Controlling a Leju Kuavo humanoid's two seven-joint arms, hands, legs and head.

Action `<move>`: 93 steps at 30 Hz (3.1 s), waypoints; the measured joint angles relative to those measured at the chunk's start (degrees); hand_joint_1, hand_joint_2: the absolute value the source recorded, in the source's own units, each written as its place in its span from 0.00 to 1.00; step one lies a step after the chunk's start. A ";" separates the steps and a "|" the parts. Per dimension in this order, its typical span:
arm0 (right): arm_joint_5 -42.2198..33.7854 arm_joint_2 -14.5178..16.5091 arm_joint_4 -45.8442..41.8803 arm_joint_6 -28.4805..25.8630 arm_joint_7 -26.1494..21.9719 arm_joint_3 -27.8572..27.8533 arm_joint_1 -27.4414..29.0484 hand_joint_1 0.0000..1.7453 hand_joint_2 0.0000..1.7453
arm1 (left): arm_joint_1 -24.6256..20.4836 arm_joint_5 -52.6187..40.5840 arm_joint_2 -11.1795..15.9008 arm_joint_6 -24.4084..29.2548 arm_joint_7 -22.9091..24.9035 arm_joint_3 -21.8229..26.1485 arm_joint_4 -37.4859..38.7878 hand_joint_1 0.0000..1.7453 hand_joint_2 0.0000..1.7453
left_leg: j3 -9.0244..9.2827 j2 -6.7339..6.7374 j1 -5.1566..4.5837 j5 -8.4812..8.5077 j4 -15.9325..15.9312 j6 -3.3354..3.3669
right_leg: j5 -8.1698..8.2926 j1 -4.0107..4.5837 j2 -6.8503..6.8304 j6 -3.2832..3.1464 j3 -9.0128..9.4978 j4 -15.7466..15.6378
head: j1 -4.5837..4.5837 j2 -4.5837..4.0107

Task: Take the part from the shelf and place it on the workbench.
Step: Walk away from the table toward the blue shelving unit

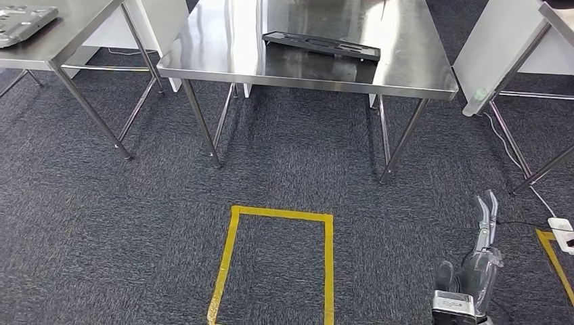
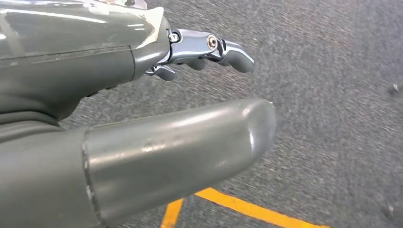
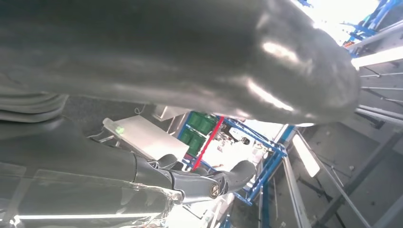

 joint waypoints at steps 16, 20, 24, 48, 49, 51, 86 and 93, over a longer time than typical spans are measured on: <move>0.01 0.98 -0.18 1.20 -0.13 -1.48 -0.07 0.00 0.00 | -1.09 -1.02 -0.07 0.38 0.00 1.15 0.13 0.00 0.00 | 6.45 0.68 -0.62 1.54 -16.20 3.54 | -4.68 -0.25 0.18 3.64 -2.05 9.40 | 0.18 0.00; 0.01 0.89 0.26 1.22 -0.20 -1.33 -0.36 0.00 0.00 | -1.18 -0.99 0.04 0.52 0.00 1.90 0.06 0.00 0.00 | 5.76 0.62 -1.10 1.84 -15.45 3.15 | -2.89 -0.14 0.39 2.76 2.57 0.84 | 0.08 0.00; -0.05 0.76 0.75 1.22 -0.23 -1.19 -0.54 0.00 0.00 | -1.17 -0.88 0.07 0.63 0.00 2.25 0.04 0.00 0.00 | 5.48 0.46 -0.69 2.36 -15.59 3.20 | -2.52 0.18 0.36 1.97 2.06 0.91 | 0.08 0.00; -0.23 -1.86 4.55 1.05 2.44 -0.82 -0.98 0.00 0.00 | -1.37 -0.05 0.07 1.37 0.00 2.68 0.04 0.00 0.00 | 2.61 -2.94 1.76 5.92 -16.55 0.29 | -4.28 -2.51 1.75 5.68 1.19 3.73 | 0.44 0.00; -0.19 -1.99 4.80 1.31 2.50 -0.78 -0.98 0.00 0.00 | -1.41 0.04 0.13 1.41 0.00 2.65 0.04 0.00 0.00 | 2.17 -3.26 1.73 5.69 -15.90 -0.28 | -4.10 -2.59 2.12 5.26 1.64 2.74 | 0.47 0.00; -0.02 -2.16 5.22 1.67 2.57 -0.56 -1.06 0.00 0.00 | -1.35 0.18 0.11 1.43 0.00 2.60 0.04 0.00 0.00 | 1.78 -3.62 1.73 5.63 -15.43 -0.87 | -4.24 -2.45 1.81 3.49 1.31 3.55 | 0.31 0.00; 5.16 -4.57 10.96 -0.22 6.78 3.49 -5.50 0.00 0.00 | -0.56 3.40 -0.49 2.42 0.00 1.08 0.03 0.00 0.00 | -1.16 -2.18 -1.30 0.06 -7.65 1.68 | -2.89 -0.62 0.51 0.44 0.98 2.80 | -0.24 0.00; 6.59 -5.15 12.55 -0.22 7.95 3.89 -6.08 0.00 0.00 | -0.31 4.44 -0.49 2.29 0.00 0.70 -0.37 0.00 0.00 | -0.81 2.07 -0.03 1.62 -7.81 0.33 | -3.47 -0.67 -3.83 0.77 1.26 2.88 | -0.34 0.00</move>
